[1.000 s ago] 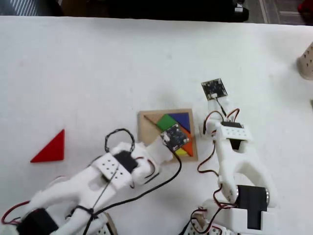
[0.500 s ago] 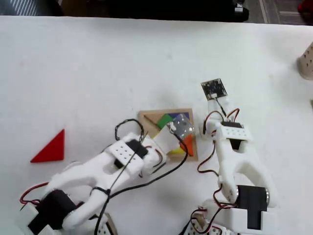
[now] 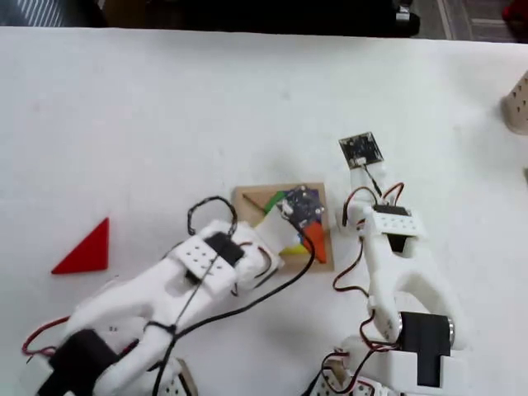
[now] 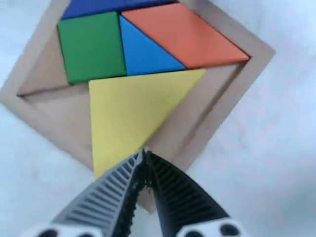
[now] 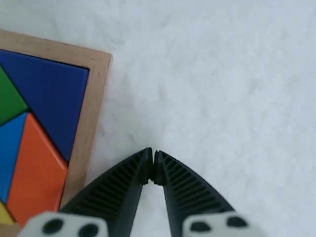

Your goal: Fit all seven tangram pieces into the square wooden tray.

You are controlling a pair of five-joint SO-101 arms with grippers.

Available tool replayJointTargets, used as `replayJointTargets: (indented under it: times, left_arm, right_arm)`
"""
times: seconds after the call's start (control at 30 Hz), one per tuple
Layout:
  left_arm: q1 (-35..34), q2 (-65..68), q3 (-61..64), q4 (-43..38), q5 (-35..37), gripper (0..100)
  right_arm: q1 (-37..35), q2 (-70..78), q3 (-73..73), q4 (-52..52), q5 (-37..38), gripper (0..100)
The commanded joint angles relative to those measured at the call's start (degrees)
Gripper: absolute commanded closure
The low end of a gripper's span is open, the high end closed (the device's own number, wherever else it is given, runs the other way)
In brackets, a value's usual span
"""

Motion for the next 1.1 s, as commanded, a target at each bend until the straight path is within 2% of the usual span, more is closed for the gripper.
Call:
replayJointTargets:
  times: [0.0,0.17,0.33,0.57,0.67,0.93,1.07]
  left_arm:
    - [-3.74,-11.82,2.02,0.79,0.62,98]
    - [-11.12,-17.01,5.8,-5.8,0.7,98]
    - [-12.0,-6.99,2.81,-9.05,0.7,98]
    - [-9.01,9.54,-6.42,-8.53,0.7,98]
    - [-8.48,9.98,-7.38,-7.3,0.7,98]
    - [-1.01,9.8,-7.38,-5.01,0.88,98]
    - [0.84,8.13,-7.3,-2.9,6.68,98]
  right_arm:
    - [-0.66,-0.22,-2.73,0.4,1.05,98.1]
    - [-0.66,-0.22,-2.73,0.4,1.05,98.1]
    - [-0.66,-0.22,-2.73,0.4,1.05,98.1]
    - [-0.66,-0.22,-2.64,0.4,1.05,98.1]
    - [-0.66,-0.22,-2.64,0.4,1.05,98.1]
    - [-0.66,-0.22,-2.64,0.4,1.05,98.1]
    - [-0.66,-0.22,-2.64,0.4,1.05,98.1]
